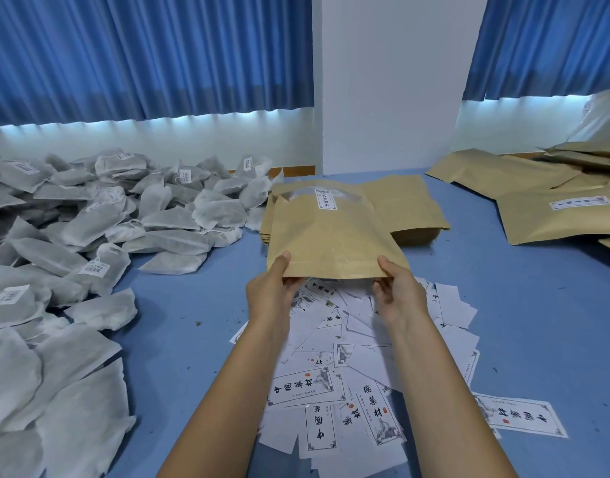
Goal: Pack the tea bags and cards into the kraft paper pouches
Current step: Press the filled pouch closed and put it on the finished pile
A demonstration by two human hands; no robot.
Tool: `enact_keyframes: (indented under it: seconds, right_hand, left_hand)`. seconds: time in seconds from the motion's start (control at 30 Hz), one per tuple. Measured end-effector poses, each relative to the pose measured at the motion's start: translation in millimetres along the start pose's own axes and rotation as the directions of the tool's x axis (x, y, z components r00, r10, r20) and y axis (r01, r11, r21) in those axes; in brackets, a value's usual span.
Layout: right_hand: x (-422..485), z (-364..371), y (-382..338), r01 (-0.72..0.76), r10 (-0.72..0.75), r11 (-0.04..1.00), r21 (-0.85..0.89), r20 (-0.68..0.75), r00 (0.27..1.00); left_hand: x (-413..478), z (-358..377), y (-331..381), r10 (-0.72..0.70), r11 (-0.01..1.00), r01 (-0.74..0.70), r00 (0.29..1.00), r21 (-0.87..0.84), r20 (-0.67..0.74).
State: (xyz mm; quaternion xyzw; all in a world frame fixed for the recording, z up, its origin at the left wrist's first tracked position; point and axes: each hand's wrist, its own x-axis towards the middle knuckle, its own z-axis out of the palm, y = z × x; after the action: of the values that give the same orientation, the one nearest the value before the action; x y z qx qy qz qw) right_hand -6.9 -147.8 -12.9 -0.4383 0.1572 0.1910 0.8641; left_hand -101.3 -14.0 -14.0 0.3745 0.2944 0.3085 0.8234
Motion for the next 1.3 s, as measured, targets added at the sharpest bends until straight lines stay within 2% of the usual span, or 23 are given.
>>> enact_keyframes:
  seconds: [0.1, 0.27, 0.4, 0.5, 0.57, 0.67, 0.73, 0.83, 1.0, 1.13, 1.3]
  right_hand:
    - [1.2, -1.6, -0.4, -0.059, 0.059, 0.997, -0.039, 0.007, 0.998]
    - [-6.7, -1.2, -0.5, -0.05, 0.056, 0.995, -0.092, 0.062, 0.997]
    - [-11.3, 5.0, 3.0, 0.159, -0.135, 0.937, -0.311, 0.099, 0.986]
    - [-16.2, 7.4, 6.8, 0.315, -0.288, 0.851, -0.42, 0.128, 0.949]
    - [-22.7, 4.6, 8.1, 0.328, -0.293, 0.838, -0.436, 0.148, 0.945]
    - [-29.0, -5.3, 0.9, 0.214, -0.187, 0.929, -0.302, 0.116, 0.975]
    - [-35.1, -13.1, -11.9, 0.203, -0.185, 0.948, -0.246, 0.093, 0.978]
    - [-42.5, -27.9, -38.5, 0.253, -0.256, 0.957, -0.138, -0.003, 0.967]
    - [-46.8, -76.6, -87.0, 0.379, -0.362, 0.924, 0.049, -0.207, 0.909]
    - [-44.9, -130.2, -118.3, 0.444, -0.388, 0.89, 0.1, -0.343, 0.855]
    - [-31.2, -184.7, -141.8, 0.462, -0.389, 0.883, 0.084, -0.417, 0.821]
  left_hand:
    - [-6.2, 3.8, -13.3, -0.074, 0.997, 0.076, 0.992, -0.015, 0.104]
    - [-2.5, 5.6, -14.2, -0.026, 0.999, 0.027, 0.999, -0.022, 0.02]
    - [0.2, 4.5, -18.0, 0.0, 0.998, 0.0, 1.0, -0.058, 0.012]
    - [-1.0, 7.4, -23.2, -0.048, 0.999, 0.047, 0.988, 0.005, 0.145]
    - [-2.3, 7.8, -24.0, -0.099, 0.995, 0.099, 0.973, 0.012, 0.21]
    - [-3.2, 12.6, -22.6, -0.081, 0.997, 0.076, 0.965, 0.03, 0.249]
    - [-9.3, 25.4, -23.4, -0.056, 0.998, 0.044, 0.957, 0.047, 0.286]
    - [-26.9, 61.5, -27.8, -0.063, 0.995, 0.033, 0.937, 0.091, 0.345]
    - [-66.3, 131.8, -61.3, -0.172, 0.983, 0.123, 0.875, 0.135, 0.452]
    - [-95.2, 175.2, -111.6, -0.23, 0.972, 0.169, 0.814, 0.163, 0.532]
    - [-116.8, 200.6, -167.5, -0.33, 0.943, 0.295, 0.779, 0.153, 0.533]
